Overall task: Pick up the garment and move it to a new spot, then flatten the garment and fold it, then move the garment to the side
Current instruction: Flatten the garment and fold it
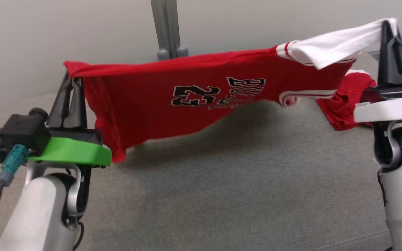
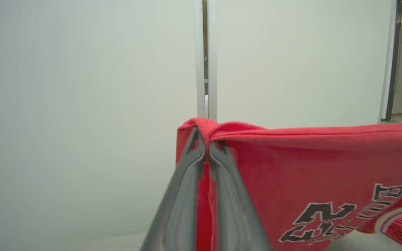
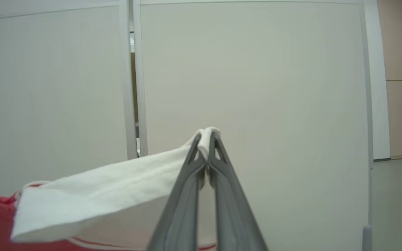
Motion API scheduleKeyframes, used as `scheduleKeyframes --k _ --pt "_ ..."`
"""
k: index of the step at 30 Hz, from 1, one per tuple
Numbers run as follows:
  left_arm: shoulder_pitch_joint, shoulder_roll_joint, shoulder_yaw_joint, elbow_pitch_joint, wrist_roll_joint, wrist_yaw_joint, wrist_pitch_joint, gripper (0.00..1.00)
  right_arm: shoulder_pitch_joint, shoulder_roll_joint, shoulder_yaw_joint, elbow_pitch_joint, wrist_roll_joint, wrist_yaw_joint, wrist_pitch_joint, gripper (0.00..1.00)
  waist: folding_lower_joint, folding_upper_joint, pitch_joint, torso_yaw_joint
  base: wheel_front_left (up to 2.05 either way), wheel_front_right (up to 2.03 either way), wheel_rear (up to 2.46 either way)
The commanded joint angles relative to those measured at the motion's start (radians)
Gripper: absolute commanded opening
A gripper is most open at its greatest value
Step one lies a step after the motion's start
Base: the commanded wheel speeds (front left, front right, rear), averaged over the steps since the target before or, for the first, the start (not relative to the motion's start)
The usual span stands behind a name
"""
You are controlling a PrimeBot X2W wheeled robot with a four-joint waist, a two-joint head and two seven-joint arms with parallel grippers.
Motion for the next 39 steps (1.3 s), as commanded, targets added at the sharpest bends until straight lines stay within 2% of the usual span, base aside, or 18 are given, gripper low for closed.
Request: scheduleKeyframes --k 1,7,12,17,20,24,30,33,39 --pt "-0.001 0.024 0.007 -0.057 0.002 0.010 0.025 0.00 0.026 0.004 -0.018 -0.058 -0.015 -0.002 -0.002 0.00 0.0000 0.0000 -0.030 -0.007 0.00 0.00 0.00" --pt "-0.050 0.098 0.011 -0.338 0.032 0.018 0.175 0.00 0.067 0.005 -0.069 -0.362 -0.047 -0.002 0.068 0.00 0.0000 0.0000 -0.048 -0.007 0.00 0.00 0.00" --pt "-0.097 0.154 0.003 -0.493 0.044 0.005 0.305 0.00 0.095 -0.002 -0.089 -0.586 -0.066 -0.002 0.162 0.00 0.0000 0.0000 -0.043 -0.011 0.00 0.00 0.00" --pt "-0.113 0.176 -0.004 -0.529 0.023 0.001 0.391 0.00 0.125 0.006 -0.095 -0.654 -0.070 -0.002 0.244 0.00 0.0000 0.0000 -0.007 -0.011 0.00 0.00 0.00" --pt "-0.113 0.172 -0.006 -0.482 -0.011 -0.003 0.420 0.00 0.122 0.015 -0.079 -0.624 -0.063 -0.002 0.262 0.00 0.0000 0.0000 0.046 -0.005 0.00 0.00 0.00" --pt "-0.203 0.183 -0.006 -0.372 -0.045 -0.044 0.448 0.00 0.028 0.010 -0.042 -0.538 -0.061 -0.001 0.263 0.00 0.0000 0.0000 0.142 0.007 0.00 0.00 0.00" --pt "-0.533 0.189 -0.027 -0.107 0.010 -0.113 0.460 0.00 -0.311 -0.007 0.035 -0.295 -0.079 -0.002 0.227 0.00 0.0000 0.0000 0.301 0.014 0.00 0.00 0.00" --pt "-0.736 0.182 -0.032 0.081 0.074 -0.125 0.410 0.00 -0.537 0.024 0.060 -0.118 -0.112 -0.002 0.169 0.00 0.0000 0.0000 0.367 -0.005 0.00 0.00 0.00" --pt "-1.017 0.167 -0.047 0.395 0.186 -0.103 0.248 0.00 -0.869 0.096 0.069 0.217 -0.235 -0.002 0.059 0.00 0.0000 0.0000 0.484 -0.052 0.00 0.00 0.00"
